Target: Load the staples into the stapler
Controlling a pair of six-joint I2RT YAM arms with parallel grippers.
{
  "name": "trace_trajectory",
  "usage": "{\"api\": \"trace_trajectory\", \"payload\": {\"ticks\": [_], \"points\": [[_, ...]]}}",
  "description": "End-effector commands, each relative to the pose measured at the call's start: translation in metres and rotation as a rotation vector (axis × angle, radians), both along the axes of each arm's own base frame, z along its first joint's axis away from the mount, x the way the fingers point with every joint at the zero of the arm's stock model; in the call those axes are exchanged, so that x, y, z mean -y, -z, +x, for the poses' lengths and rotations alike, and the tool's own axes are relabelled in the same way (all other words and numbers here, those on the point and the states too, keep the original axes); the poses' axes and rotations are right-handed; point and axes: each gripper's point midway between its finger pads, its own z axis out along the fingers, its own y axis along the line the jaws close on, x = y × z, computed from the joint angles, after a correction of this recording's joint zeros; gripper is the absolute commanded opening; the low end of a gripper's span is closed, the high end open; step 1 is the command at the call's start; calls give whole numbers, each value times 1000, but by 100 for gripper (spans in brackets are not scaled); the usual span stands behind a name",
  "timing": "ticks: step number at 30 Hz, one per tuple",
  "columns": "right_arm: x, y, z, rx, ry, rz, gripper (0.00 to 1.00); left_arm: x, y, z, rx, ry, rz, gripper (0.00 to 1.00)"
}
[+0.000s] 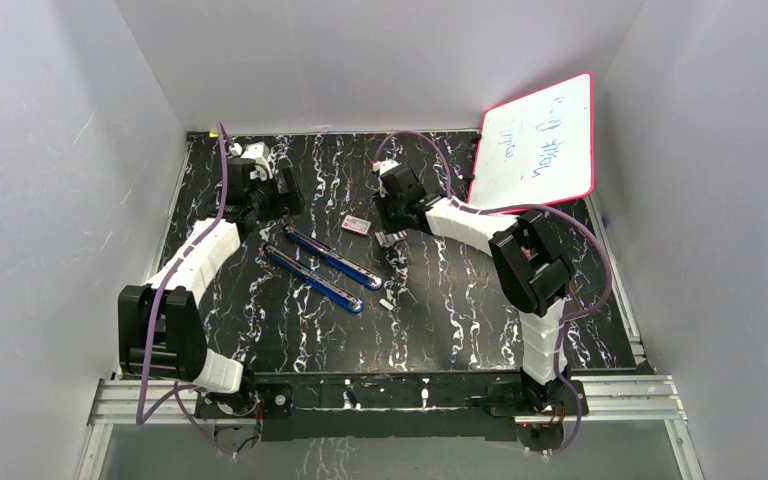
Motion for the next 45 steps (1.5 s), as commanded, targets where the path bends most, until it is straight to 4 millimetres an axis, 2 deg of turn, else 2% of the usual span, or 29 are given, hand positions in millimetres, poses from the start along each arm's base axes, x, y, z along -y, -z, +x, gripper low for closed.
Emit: {"api": "trace_trajectory", "payload": {"ticks": [1,9,18,37,45], "points": [[-9,-10,8,12,1,27,31,-1,-18,7,41,5,4,97],[-10,-2,7,-8,-5,20,33,-2,-17,6,39,3,5,96],[-13,1,5,-20,-16,26,44,-2,-18,6,41,3,7,97],[-14,15,3,-54,-26,6,44,-2,-17,6,40,2,10,97],[-15,21,2,-65,-31,-3,40,-2,-17,6,40,3,9,97]]}}
